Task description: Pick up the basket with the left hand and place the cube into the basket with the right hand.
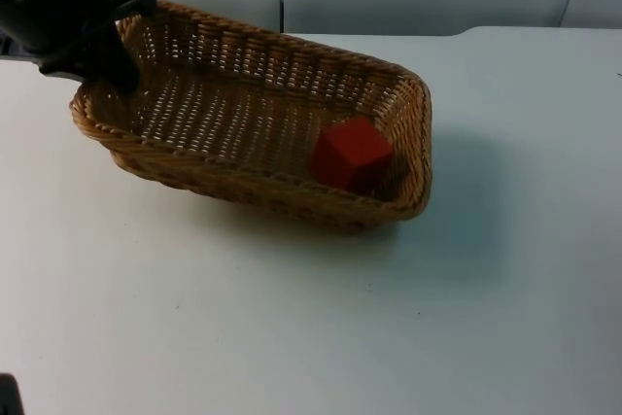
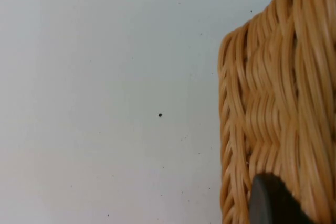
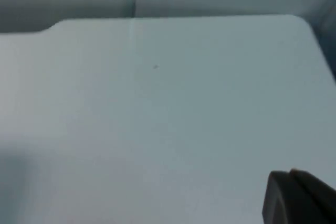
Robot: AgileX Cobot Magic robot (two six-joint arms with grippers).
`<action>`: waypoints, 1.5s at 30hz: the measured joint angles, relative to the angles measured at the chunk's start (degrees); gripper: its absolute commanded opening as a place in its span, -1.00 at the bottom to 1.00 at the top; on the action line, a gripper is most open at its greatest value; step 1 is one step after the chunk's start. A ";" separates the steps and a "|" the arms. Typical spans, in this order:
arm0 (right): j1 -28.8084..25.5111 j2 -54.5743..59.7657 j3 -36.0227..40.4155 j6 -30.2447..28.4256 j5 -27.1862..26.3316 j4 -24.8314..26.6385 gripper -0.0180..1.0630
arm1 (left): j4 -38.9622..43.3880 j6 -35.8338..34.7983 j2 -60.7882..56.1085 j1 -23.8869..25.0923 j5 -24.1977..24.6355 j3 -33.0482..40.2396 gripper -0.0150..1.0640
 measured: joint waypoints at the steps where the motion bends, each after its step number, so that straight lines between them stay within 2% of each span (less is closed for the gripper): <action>1: -2.42 -4.45 2.69 -0.15 -2.46 1.01 -0.97 | 0.00 0.00 0.00 0.00 -0.11 0.00 -0.97; 3: -5.67 -12.45 6.88 -0.79 -4.06 2.98 -0.97 | 0.00 0.00 0.00 0.00 -0.11 0.00 -0.97; 5: -6.24 -16.52 8.41 -1.10 -4.04 4.97 -0.97 | 0.00 0.00 0.00 0.00 -0.11 0.00 -0.97; 8: -5.87 -26.94 11.39 -9.20 -1.50 13.15 -0.97 | 0.00 0.00 0.00 0.00 -0.11 0.00 -0.97; 9: -5.87 -26.94 11.39 -9.20 -1.50 13.15 -0.97 | 0.00 0.00 0.00 0.00 -0.11 0.00 -0.97; 11: -4.97 -32.00 12.85 -15.56 2.67 17.34 -0.97 | 0.00 0.00 0.00 0.00 -0.11 0.00 -0.97; 13: -4.02 -35.99 14.39 -19.38 8.43 18.16 -0.97 | 0.00 0.00 0.00 0.00 -0.11 0.00 -0.97; 14: -4.02 -35.99 14.39 -19.38 8.43 18.16 -0.97 | 0.00 0.00 0.00 0.00 -0.11 0.00 -0.97; 18: -2.06 -41.94 19.78 -21.33 15.47 18.83 -0.97 | 0.00 0.00 0.00 0.00 -0.11 0.00 -0.97; 23: -0.41 -43.59 21.71 -20.99 16.83 23.67 -0.97 | 0.00 0.00 0.00 0.00 -0.23 0.00 -0.97; 27: 1.12 -44.00 21.59 -19.56 17.83 25.22 -0.97 | 0.00 0.00 0.00 0.00 -0.70 0.00 -0.97; 29: 1.96 -44.00 21.26 -19.39 18.75 25.33 -0.97 | 0.00 0.00 0.00 0.00 -0.85 0.00 -0.97; 31: 4.13 -44.08 19.61 -18.61 21.92 24.76 -0.97 | 0.00 0.00 0.00 0.00 -1.49 0.00 -0.97; 38: 7.56 -44.08 17.19 -14.82 29.51 18.46 -0.97 | 0.00 0.00 0.00 0.00 -2.66 0.00 -0.97; 45: 8.69 -44.64 17.19 -14.16 30.78 14.59 -0.97 | 0.00 0.00 0.00 0.00 -2.82 0.00 -0.97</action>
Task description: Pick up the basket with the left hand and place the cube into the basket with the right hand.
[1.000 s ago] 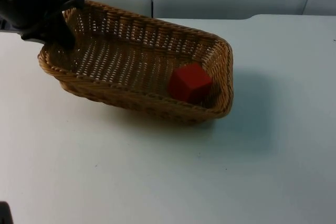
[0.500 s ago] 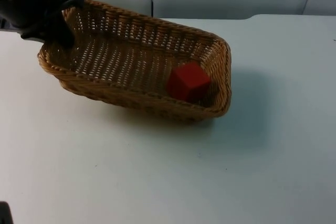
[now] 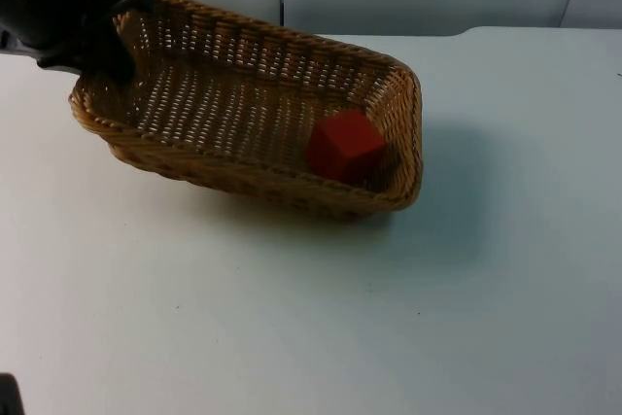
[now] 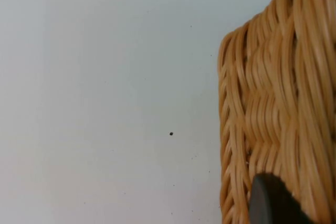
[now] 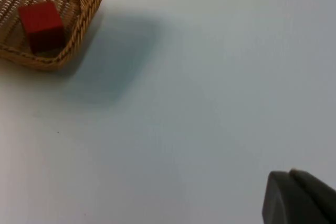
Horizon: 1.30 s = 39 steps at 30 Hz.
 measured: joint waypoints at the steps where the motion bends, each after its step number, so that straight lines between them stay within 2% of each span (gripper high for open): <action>1: 0.25 -0.46 0.00 0.22 0.00 -0.27 -0.97 | 0.00 0.00 0.00 0.00 -0.04 0.00 -0.97; 17: 0.84 -4.27 0.00 2.41 1.72 -0.95 -0.97 | 0.00 0.00 0.00 0.00 -0.18 0.00 -0.97; 21: 0.84 -4.27 0.00 2.41 1.91 -0.99 -0.97 | -0.12 0.12 0.00 0.00 -1.54 0.00 -0.97; 24: 0.84 -4.27 0.00 2.52 2.38 -0.99 -0.97 | -1.28 0.12 0.00 0.00 -3.23 0.00 -0.97; 31: 0.84 -4.27 0.00 2.52 2.64 0.61 -0.97 | -4.32 0.34 1.09 -0.76 -3.32 0.00 -0.97; 39: 0.84 -4.33 0.00 2.52 2.74 1.27 -0.97 | -5.33 2.70 6.03 -2.58 0.28 0.00 -0.97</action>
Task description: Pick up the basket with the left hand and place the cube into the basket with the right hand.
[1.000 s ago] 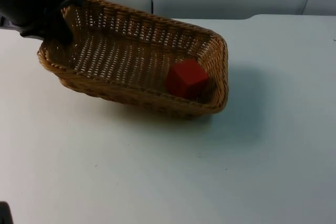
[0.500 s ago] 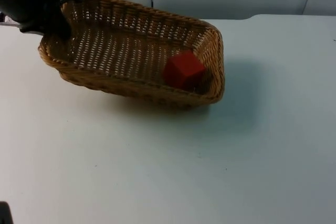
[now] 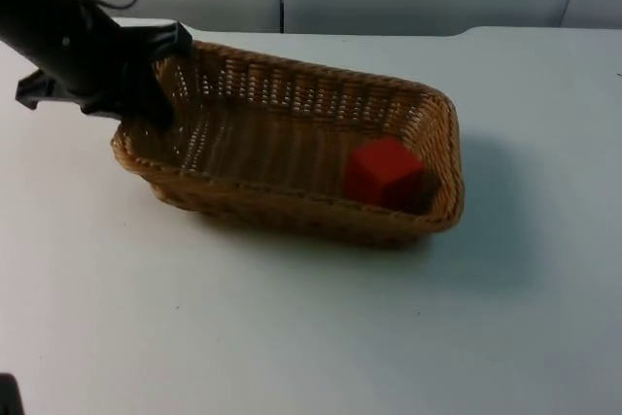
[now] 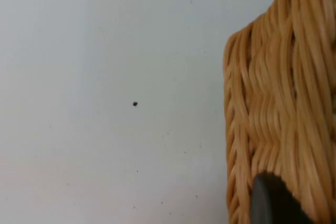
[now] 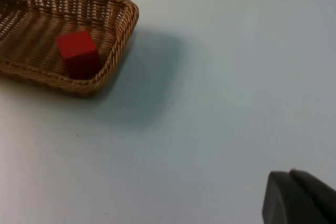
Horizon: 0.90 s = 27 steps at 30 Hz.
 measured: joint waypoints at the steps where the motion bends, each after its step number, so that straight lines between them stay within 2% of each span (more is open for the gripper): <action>1: 0.00 0.00 0.00 0.00 0.00 0.11 -0.97 | 0.01 0.46 0.28 -0.10 0.35 0.00 -0.92; 3: 0.00 0.00 0.00 0.00 0.00 0.11 -0.97 | -0.11 1.25 0.63 -0.10 0.38 0.00 -0.71; 4: 0.00 0.00 0.00 0.00 0.00 0.11 -0.97 | -0.11 2.25 0.73 -0.10 0.38 0.00 -0.71; 8: 0.00 0.00 0.00 0.10 0.00 0.22 -0.97 | -0.11 5.56 0.77 -0.10 0.59 0.00 0.13; 9: 0.00 0.00 0.00 0.10 0.00 0.22 -0.97 | 0.00 6.07 0.77 -0.10 0.57 0.00 0.13; 10: 0.00 0.00 0.00 0.10 0.00 0.22 -0.97 | 0.01 6.50 0.77 -0.10 0.61 0.00 0.41; 11: 0.00 0.00 0.00 0.10 -0.12 0.22 -0.97 | 0.26 6.59 0.77 -0.10 0.61 0.00 0.45; 19: 0.00 0.00 0.00 0.10 -0.73 0.22 -0.97 | 5.07 7.01 0.20 -0.10 -1.25 0.00 0.42; 22: 0.00 0.00 0.00 0.10 -1.17 0.22 -0.97 | 6.09 6.70 -2.10 -0.10 -1.78 -0.88 0.34; 24: 0.00 0.00 0.00 0.10 -1.43 0.22 -0.97 | 6.08 6.22 -3.25 -0.10 -1.63 -1.61 0.12; 25: 0.00 0.00 0.00 0.10 -1.55 0.22 -0.97 | 6.22 5.34 -5.01 -0.10 -1.10 -3.35 0.12; 27: 0.00 0.00 0.00 0.10 -1.55 0.22 -0.97 | 6.45 4.54 -8.20 -0.10 0.29 -5.94 -0.37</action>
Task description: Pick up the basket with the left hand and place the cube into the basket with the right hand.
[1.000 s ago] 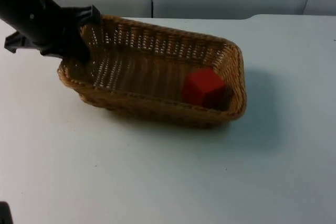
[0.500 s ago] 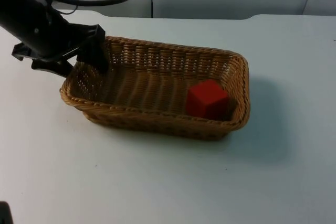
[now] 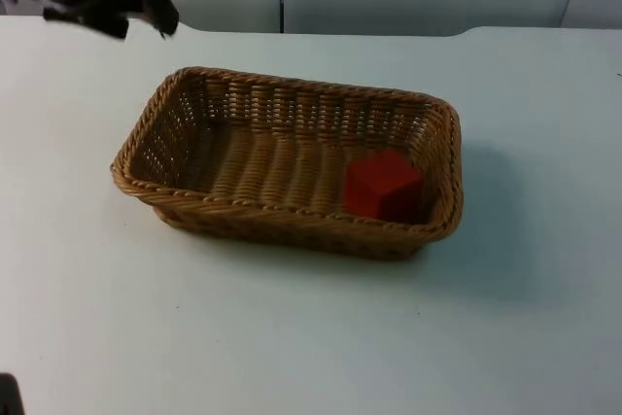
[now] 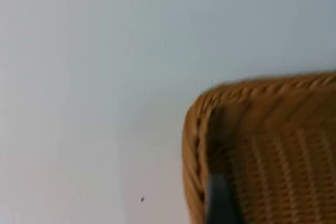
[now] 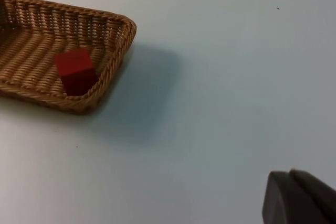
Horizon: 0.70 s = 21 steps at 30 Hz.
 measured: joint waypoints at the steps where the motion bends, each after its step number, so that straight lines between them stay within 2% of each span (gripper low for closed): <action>1: 0.05 0.00 0.00 0.00 -0.09 0.00 -0.97 | 0.22 -0.13 -1.76 0.00 0.76 -1.41 -0.67; 2: 0.05 0.00 0.00 0.00 -0.09 0.00 -0.97 | 0.22 -0.13 -1.76 0.00 0.76 -1.41 -0.95; 6: 0.05 0.00 0.00 0.00 -0.09 0.00 -0.97 | 2.08 -0.53 -9.92 0.00 6.82 -4.58 -0.97; 7: 0.05 0.00 0.00 0.00 -0.09 0.00 -0.97 | 2.08 -0.53 -9.92 0.00 6.82 -4.58 -0.97; 8: 0.05 0.00 0.00 0.00 -0.09 0.00 -0.97 | 3.21 -1.24 -12.63 0.00 9.38 -4.72 -0.97; 11: 0.05 0.00 0.00 0.00 -0.09 0.00 -0.97 | 10.56 -5.71 -24.01 -0.27 13.89 -2.78 -0.97; 14: 0.05 0.00 0.00 0.00 0.04 0.00 -0.97 | 14.19 -8.29 -30.42 -0.54 13.89 -0.64 -0.97; 17: 0.05 0.00 0.00 0.00 2.55 0.00 -0.97 | 20.03 -12.68 -45.32 -0.54 12.68 7.04 -0.97; 18: 0.05 0.00 0.00 0.00 2.55 0.00 -0.97 | 20.03 -12.68 -45.32 -0.54 12.68 7.04 -0.97; 21: 0.05 0.00 0.00 -0.86 4.90 0.00 -0.97 | 21.28 -14.28 -56.62 -0.54 12.20 14.83 -0.97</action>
